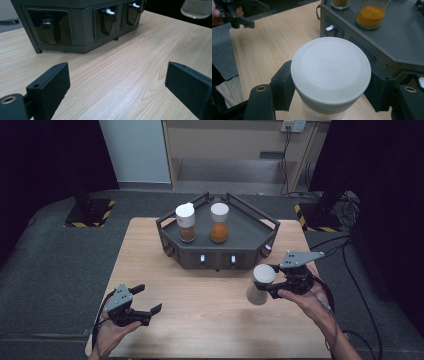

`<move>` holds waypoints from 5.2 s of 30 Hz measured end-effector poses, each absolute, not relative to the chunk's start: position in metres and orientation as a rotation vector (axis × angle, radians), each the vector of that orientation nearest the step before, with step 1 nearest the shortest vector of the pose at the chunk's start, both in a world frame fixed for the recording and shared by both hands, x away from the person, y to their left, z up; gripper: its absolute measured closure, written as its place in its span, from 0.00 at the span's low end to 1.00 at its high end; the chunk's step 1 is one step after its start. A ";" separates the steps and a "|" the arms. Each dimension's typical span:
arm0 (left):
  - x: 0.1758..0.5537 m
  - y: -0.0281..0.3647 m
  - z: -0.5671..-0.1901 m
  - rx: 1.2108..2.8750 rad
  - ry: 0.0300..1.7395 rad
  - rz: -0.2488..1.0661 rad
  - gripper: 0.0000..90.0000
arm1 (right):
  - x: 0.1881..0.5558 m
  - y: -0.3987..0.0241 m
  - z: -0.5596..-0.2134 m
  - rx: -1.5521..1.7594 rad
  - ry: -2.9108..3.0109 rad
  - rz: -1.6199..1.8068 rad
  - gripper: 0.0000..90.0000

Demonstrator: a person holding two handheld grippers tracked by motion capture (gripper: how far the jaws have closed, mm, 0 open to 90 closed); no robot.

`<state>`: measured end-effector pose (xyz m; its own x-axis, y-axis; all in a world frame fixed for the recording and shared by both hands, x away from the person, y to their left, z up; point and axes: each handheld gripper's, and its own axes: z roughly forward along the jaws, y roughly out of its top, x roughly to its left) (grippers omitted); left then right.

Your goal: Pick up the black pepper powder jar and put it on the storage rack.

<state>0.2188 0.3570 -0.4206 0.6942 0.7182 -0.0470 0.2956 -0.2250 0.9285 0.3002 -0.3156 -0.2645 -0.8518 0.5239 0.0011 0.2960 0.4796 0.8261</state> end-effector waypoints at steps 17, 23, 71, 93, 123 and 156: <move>0.219 0.357 -0.420 1.812 0.802 0.481 0.05 | 0.325 -0.309 -0.226 0.749 2.427 1.321 0.38; 0.219 0.357 -0.420 1.813 0.801 0.481 0.05 | 0.334 -0.306 -0.214 0.766 2.411 1.326 0.38; 0.220 0.358 -0.421 1.813 0.803 0.473 0.05 | 0.407 -0.273 -0.192 1.008 2.245 1.217 0.38; 0.220 0.359 -0.422 1.806 0.807 0.469 0.05 | 0.438 -0.257 -0.200 1.069 2.202 1.153 0.38; 0.220 0.359 -0.422 1.806 0.809 0.468 0.05 | 0.463 -0.246 -0.228 1.115 2.227 1.103 0.38; 0.220 0.358 -0.421 1.808 0.808 0.469 0.05 | 0.459 -0.257 -0.244 1.120 2.187 1.178 0.32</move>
<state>0.2202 0.3583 -0.4215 0.6950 0.7166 -0.0583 0.3046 -0.2201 0.9267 0.4587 -0.2567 -0.2438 -0.5912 0.8064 0.0154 0.4567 0.3190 0.8305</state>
